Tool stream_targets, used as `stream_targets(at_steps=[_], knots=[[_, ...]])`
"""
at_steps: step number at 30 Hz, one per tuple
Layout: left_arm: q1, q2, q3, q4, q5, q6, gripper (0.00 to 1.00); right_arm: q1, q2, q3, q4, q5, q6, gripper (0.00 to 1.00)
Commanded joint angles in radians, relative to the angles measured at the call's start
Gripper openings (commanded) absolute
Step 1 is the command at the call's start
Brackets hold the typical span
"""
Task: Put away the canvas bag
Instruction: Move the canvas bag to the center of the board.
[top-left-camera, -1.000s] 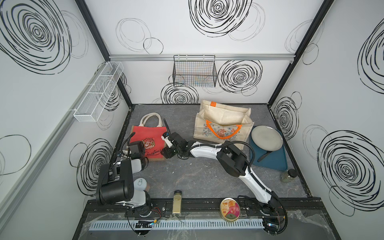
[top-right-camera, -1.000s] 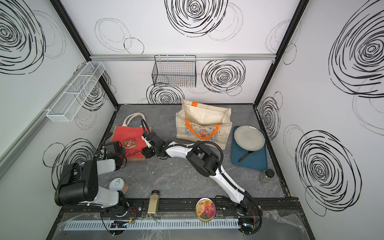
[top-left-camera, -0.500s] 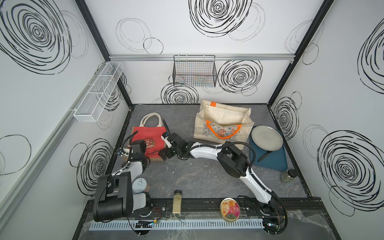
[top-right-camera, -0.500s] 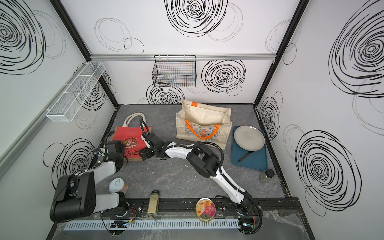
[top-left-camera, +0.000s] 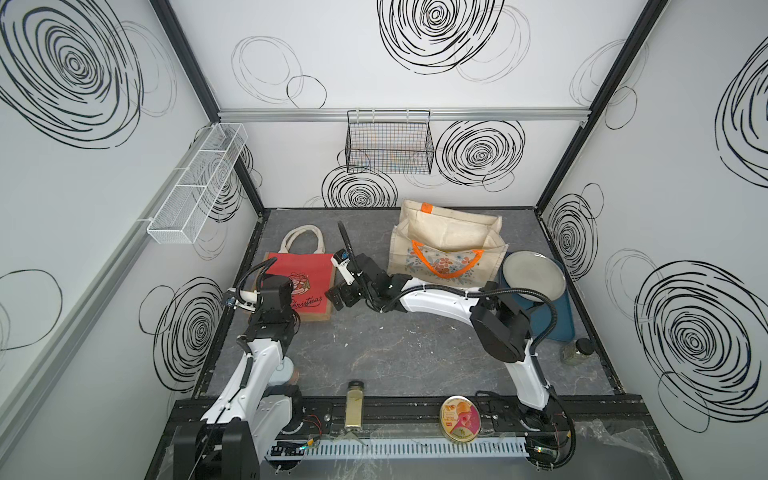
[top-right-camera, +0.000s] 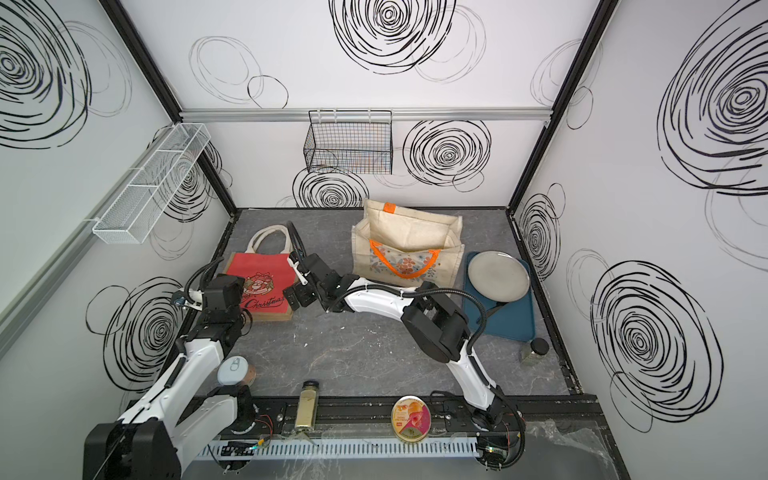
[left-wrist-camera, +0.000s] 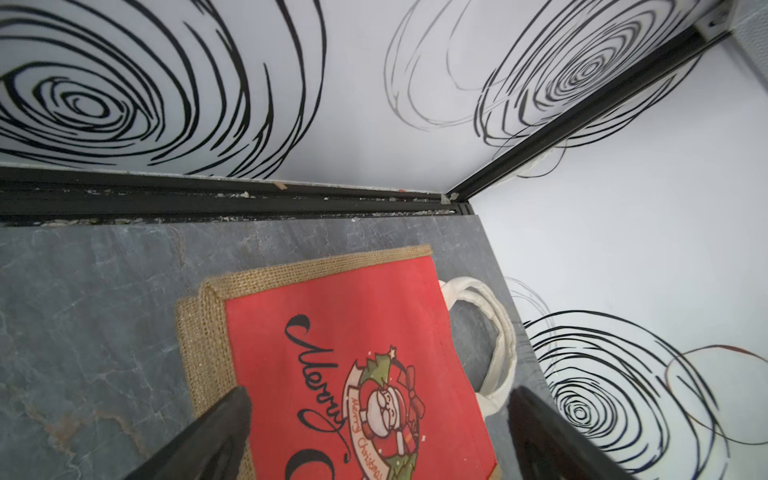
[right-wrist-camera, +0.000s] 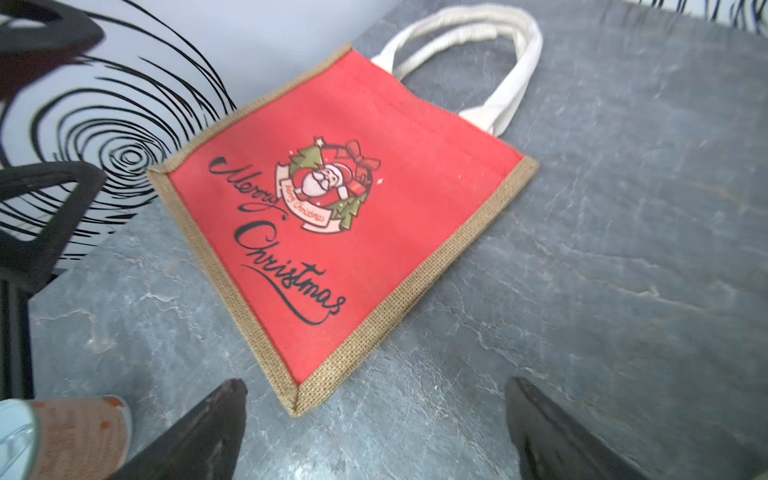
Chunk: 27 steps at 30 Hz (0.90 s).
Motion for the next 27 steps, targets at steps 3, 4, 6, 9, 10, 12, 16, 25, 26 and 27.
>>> stream_targets(at_steps=[3, 4, 6, 9, 10, 12, 16, 25, 26, 27], knots=[[-0.019, -0.077, 0.029, 0.164, 0.255, 0.209, 0.99, -0.003, -0.163, -0.066, 0.041, 0.068, -0.054, 1.00], [-0.039, -0.077, 0.052, 0.151, 0.275, 0.220, 0.99, -0.003, -0.206, -0.091, 0.058, 0.092, -0.063, 1.00], [-0.098, -0.100, 0.061, 0.186, 0.278, 0.251, 0.99, -0.004, -0.297, -0.159, 0.122, 0.129, -0.102, 1.00], [-0.206, -0.088, 0.107, 0.192, 0.264, 0.279, 0.99, -0.031, -0.406, -0.229, 0.153, 0.194, -0.116, 1.00], [-0.246, -0.069, 0.143, 0.165, 0.260, 0.296, 0.99, -0.053, -0.437, -0.244, 0.150, 0.195, -0.112, 1.00], [-0.322, -0.031, 0.205, 0.127, 0.243, 0.314, 0.99, -0.106, -0.478, -0.238, 0.090, 0.167, -0.108, 1.00], [-0.441, 0.021, 0.252, 0.226, 0.305, 0.387, 0.99, -0.206, -0.565, -0.228, -0.028, 0.087, -0.155, 1.00], [-0.593, 0.251, 0.546, 0.097, 0.476, 0.640, 0.99, -0.518, -0.664, -0.224, -0.173, -0.165, -0.181, 1.00], [-0.588, 0.265, 0.536, 0.162, 0.549, 0.643, 0.99, -0.545, -0.670, -0.229, -0.169, -0.181, -0.187, 1.00], [-0.582, 0.275, 0.525, 0.218, 0.593, 0.632, 0.99, -0.564, -0.673, -0.233, -0.167, -0.194, -0.192, 1.00]])
